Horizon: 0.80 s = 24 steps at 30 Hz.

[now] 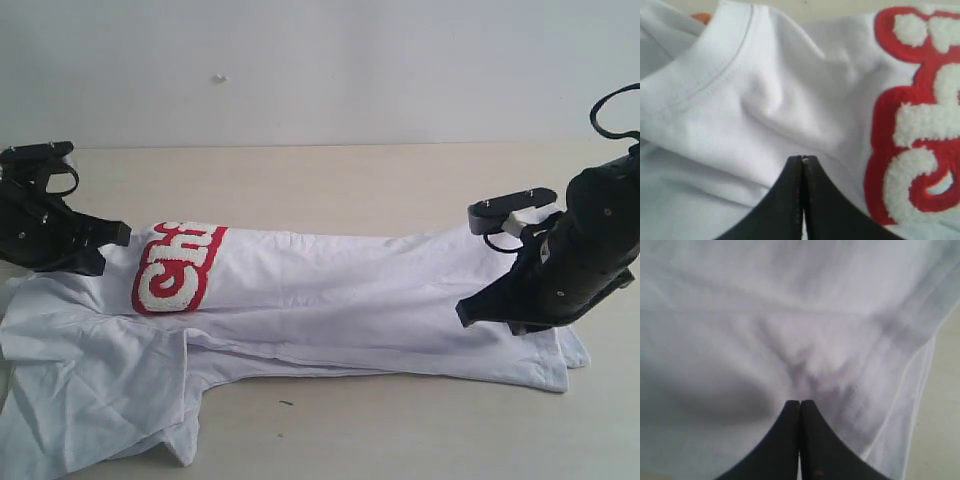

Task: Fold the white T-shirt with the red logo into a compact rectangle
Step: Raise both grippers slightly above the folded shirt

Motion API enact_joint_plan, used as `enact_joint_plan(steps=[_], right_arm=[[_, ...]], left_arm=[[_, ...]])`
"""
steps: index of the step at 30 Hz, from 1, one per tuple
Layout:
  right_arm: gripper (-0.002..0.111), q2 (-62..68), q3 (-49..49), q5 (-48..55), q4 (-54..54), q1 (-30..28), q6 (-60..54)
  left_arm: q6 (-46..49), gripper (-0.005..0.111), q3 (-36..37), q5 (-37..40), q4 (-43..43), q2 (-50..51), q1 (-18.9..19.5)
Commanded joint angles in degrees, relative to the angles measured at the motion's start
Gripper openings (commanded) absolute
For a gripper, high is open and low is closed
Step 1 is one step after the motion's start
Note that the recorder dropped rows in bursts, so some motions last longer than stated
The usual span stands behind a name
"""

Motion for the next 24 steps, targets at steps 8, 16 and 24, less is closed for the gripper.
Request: enact_joint_plan(steps=[8, 16, 24], right_arm=[[0.000, -4.1, 0.1, -7.4, 1.0, 0.0, -0.7], [0.000, 3.2, -5.8, -7.4, -3.8, -0.3, -0.1], [0.000, 9.3, -11.8, -6.5, -3.8, -4.0, 0.2]], left_arm=[[3.2, 0.000, 0.9, 5.5, 0.5, -4.0, 0.0], [4.7, 0.000, 0.9, 9.9, 1.6, -4.0, 0.0], [4.7, 0.008, 0.9, 8.3, 5.3, -1.4, 0.2]])
